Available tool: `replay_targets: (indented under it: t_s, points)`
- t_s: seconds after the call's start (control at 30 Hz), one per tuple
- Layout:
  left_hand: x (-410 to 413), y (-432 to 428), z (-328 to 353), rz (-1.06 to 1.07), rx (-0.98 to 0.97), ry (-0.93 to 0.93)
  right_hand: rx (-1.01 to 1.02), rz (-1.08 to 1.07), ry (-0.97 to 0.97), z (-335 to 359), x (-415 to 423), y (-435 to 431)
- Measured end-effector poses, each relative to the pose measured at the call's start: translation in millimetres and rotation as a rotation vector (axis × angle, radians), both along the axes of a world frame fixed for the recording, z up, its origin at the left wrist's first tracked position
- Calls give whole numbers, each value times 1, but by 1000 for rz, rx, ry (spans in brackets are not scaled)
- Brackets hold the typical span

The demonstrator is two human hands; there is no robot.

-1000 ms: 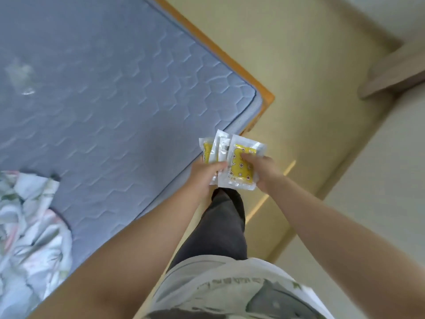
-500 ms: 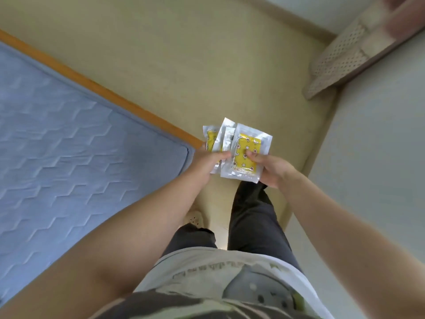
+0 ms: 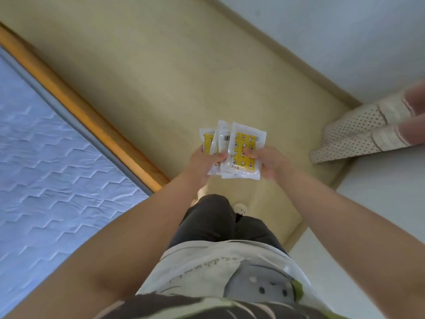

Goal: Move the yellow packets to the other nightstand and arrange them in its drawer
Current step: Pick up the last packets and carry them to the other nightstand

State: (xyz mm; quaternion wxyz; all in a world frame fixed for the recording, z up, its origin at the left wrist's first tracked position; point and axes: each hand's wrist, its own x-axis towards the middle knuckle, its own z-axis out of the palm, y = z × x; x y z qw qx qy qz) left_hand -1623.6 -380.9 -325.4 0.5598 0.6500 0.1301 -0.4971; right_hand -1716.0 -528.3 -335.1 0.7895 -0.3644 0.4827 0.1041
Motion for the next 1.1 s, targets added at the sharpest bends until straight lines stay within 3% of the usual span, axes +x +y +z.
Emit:
replay_targets:
  t_s: [0.23, 0.43, 0.77, 1.1]
  points:
    - [123, -34, -13, 237, -131, 90, -53, 195, -19, -5, 146, -56]
    - [271, -71, -24, 259, -193, 81, -81, 301, 34, -10, 308, -108]
    - [480, -103, -30, 444, -63, 87, -118, 406, 116, -19, 544, -174]
    - [720, -163, -37, 636, 52, 37, -219, 709, 76, -21, 829, -236]
